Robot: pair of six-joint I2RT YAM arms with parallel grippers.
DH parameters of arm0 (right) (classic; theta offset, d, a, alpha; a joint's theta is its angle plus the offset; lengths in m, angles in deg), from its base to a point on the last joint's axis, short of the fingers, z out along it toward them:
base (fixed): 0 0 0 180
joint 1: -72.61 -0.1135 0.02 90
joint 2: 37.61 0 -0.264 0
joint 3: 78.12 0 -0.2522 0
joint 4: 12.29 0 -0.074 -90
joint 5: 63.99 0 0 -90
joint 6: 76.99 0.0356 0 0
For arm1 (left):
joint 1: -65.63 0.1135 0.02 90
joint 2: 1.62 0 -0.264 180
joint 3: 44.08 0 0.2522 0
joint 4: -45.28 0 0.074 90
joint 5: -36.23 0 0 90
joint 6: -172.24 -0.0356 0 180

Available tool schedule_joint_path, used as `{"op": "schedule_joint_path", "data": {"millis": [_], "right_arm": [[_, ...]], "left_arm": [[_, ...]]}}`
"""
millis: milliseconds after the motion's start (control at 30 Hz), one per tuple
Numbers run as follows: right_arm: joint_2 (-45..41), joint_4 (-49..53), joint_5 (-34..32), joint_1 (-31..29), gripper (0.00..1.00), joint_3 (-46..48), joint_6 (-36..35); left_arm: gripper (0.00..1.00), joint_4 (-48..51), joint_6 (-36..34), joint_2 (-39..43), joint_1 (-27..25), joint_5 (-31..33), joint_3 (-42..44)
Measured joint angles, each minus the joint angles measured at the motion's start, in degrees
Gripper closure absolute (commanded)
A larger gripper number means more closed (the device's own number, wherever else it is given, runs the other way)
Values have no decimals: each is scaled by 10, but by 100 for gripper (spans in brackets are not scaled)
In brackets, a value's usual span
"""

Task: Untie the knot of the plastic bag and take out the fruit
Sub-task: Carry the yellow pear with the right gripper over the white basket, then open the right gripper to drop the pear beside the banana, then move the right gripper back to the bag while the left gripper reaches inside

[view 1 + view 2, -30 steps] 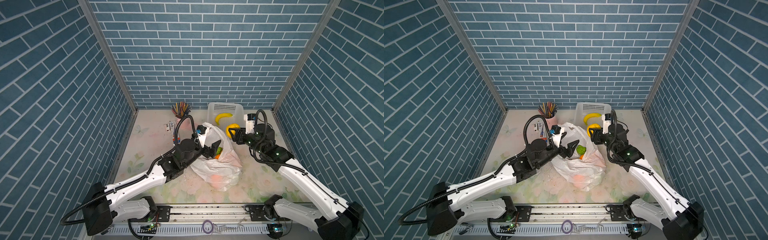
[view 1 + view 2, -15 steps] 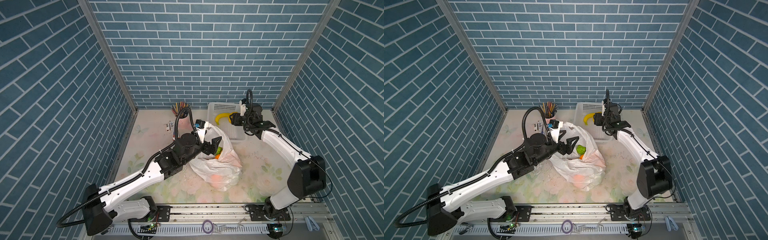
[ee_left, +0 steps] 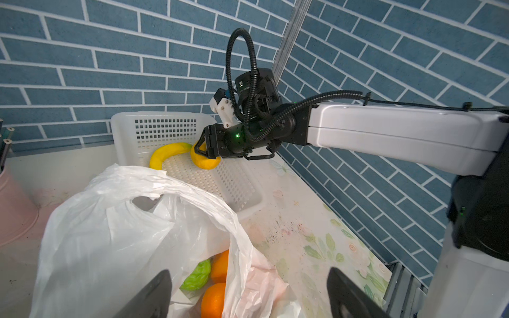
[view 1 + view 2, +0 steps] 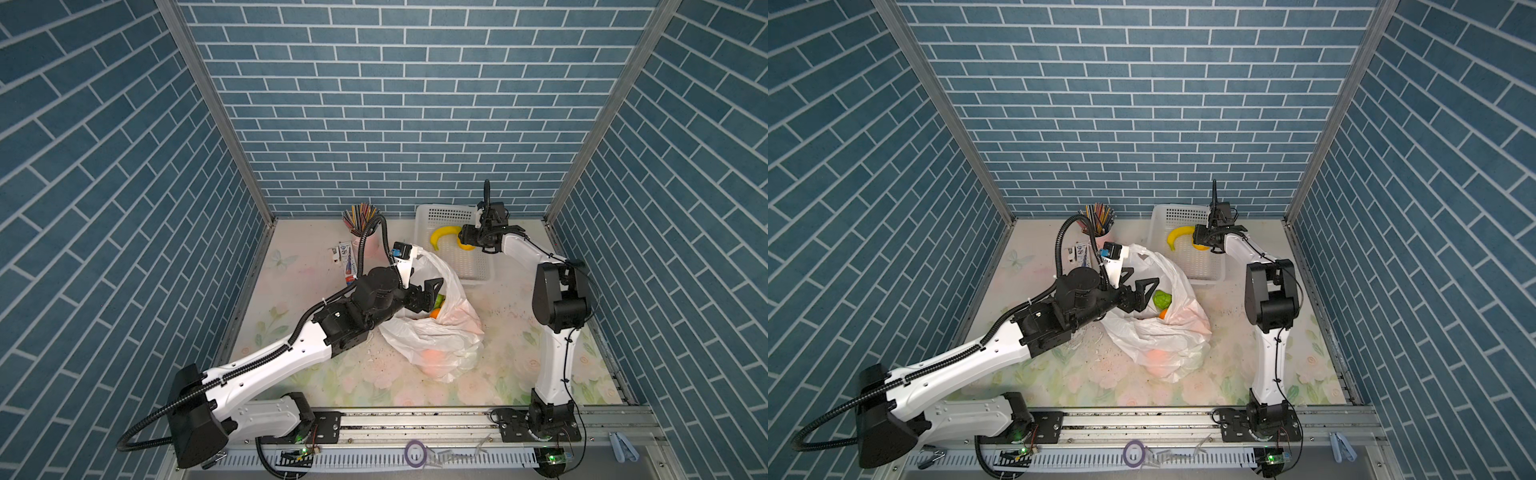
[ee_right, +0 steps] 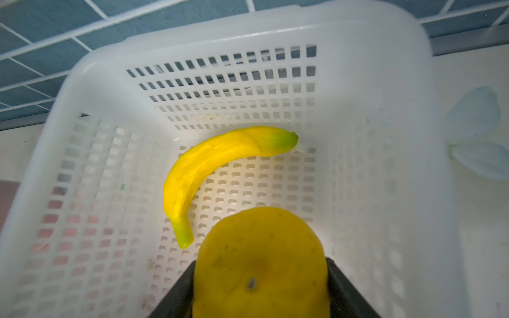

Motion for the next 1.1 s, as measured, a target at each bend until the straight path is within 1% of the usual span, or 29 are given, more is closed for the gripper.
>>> {"op": "schedule_joint_path", "data": {"millis": [167,300,467,533,600,733,900,1000,1100], "right_arm": [[76,18,-3,0,44,-90,0],[115,34,-8,0,40,-137,0],[126,46,-9,0,21,-166,0],[127,54,-8,0,15,-175,2],[127,59,-9,0,12,-181,1],[123,68,-10,-1,10,-181,1],[87,75,-12,-2,10,-163,0],[36,76,-11,-4,10,-135,0],[-39,64,-9,-6,10,-82,0]], "left_arm": [[12,5,3,-7,0,-3,0],[12,5,4,-8,0,-4,0],[12,6,4,-8,0,-2,0],[12,8,3,-8,0,0,0],[12,11,3,-8,0,1,0],[12,14,2,-8,0,4,0],[12,15,1,-8,0,7,0],[15,18,1,-8,0,10,2],[20,25,4,-8,0,13,4]]}}
